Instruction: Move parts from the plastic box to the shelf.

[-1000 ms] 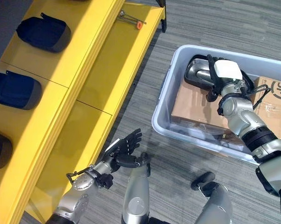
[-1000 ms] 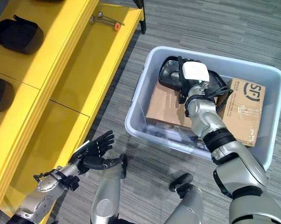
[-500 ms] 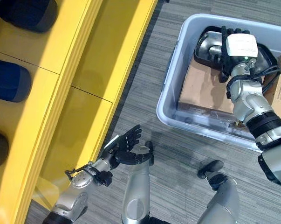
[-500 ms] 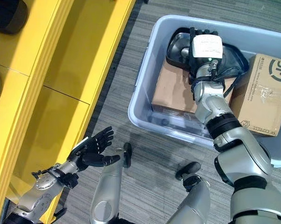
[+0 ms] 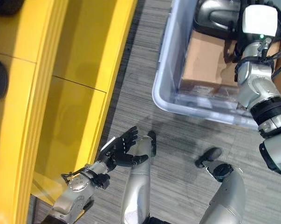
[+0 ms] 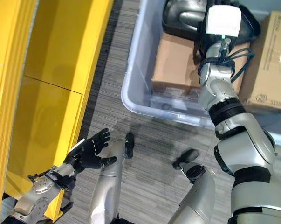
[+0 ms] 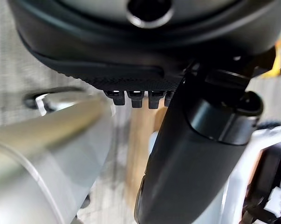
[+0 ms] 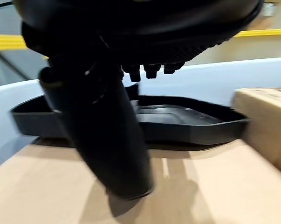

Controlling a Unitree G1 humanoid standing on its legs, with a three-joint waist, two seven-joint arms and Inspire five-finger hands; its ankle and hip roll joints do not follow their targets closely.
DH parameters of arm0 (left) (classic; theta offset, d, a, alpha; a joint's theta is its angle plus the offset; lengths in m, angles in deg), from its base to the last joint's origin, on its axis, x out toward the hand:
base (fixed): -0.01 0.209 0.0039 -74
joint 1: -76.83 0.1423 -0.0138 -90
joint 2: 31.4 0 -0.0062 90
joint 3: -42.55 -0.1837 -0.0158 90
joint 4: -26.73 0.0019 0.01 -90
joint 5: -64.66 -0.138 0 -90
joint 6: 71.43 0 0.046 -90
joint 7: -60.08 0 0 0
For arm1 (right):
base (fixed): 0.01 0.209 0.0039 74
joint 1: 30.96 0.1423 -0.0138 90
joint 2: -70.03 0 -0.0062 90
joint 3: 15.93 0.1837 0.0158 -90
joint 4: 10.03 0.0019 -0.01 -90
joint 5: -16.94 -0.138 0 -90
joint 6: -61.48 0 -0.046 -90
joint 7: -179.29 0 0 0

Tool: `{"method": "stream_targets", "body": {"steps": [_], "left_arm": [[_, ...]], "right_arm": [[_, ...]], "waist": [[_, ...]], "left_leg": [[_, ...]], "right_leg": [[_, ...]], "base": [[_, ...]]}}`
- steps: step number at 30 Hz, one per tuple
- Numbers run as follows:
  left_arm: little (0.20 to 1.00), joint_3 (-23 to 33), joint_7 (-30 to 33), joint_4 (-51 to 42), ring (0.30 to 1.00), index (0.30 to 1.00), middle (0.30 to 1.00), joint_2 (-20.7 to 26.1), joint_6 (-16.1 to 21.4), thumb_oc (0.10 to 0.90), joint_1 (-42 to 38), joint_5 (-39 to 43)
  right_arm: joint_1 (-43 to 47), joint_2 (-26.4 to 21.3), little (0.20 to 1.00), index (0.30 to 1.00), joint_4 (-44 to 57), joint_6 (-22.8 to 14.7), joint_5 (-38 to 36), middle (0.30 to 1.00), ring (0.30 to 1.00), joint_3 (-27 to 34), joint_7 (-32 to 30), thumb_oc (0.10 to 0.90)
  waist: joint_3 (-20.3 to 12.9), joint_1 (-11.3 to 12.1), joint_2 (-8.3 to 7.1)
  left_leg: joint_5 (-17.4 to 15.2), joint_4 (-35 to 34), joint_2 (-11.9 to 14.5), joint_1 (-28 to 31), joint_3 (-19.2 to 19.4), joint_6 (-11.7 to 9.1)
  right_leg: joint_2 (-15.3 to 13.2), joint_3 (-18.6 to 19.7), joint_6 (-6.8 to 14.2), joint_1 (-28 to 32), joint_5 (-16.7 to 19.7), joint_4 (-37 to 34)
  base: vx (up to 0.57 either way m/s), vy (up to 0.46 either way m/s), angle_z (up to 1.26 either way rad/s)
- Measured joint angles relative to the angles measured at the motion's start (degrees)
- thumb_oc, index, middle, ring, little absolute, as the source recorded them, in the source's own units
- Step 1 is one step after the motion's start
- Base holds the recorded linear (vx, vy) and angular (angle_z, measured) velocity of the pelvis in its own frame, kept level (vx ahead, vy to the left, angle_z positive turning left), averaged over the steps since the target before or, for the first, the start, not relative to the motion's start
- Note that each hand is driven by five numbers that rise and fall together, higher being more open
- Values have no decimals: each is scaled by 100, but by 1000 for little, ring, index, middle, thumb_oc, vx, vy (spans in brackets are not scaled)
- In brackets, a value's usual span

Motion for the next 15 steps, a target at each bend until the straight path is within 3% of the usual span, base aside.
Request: {"method": "stream_targets", "body": {"steps": [1, 2, 8, 15], "left_arm": [[1000, 0, 25, -16, 1000, 1000, 1000, -43, 66, 900, 18, 1], [1000, 1, 21, -25, 1000, 1000, 1000, -6, 74, 900, 18, 0], [1000, 52, 4, 15, 1000, 1000, 1000, -13, 118, 900, -25, 2], [1000, 217, -87, 97, 1000, 1000, 1000, 14, 226, 900, -5, 6]], "right_arm": [[165, 56, 1000, 1000, -5, -28, 14, 1000, 1000, -30, 5, 900], [223, 85, 1000, 1000, 27, -46, 30, 1000, 1000, -109, 16, 900], [216, -104, 1000, 1000, 105, -158, 15, 1000, 1000, -409, 504, 900], [663, -395, 1000, 1000, -73, -168, -381, 1000, 1000, -675, 1306, 900]], "waist": [[-14, 37, 85], [-16, 27, 99], [-13, 1, 122], [-20, 10, 145]], "left_leg": [[-4, -3, 21, -90, -32, -5], [80, -75, 24, -148, -45, -6], [196, -121, 9, -367, -58, 23], [265, -46, -52, -623, -53, 147]], "right_leg": [[76, -26, 73, -41, -54, -130], [126, -32, 18, -114, 44, -200], [120, -44, -76, -333, 157, -247], [11, -21, 12, -563, 239, -248]], "base": [[-50, -6, -19], [-40, -14, -23], [-7, -4, -1], [10, 0, 1]]}}
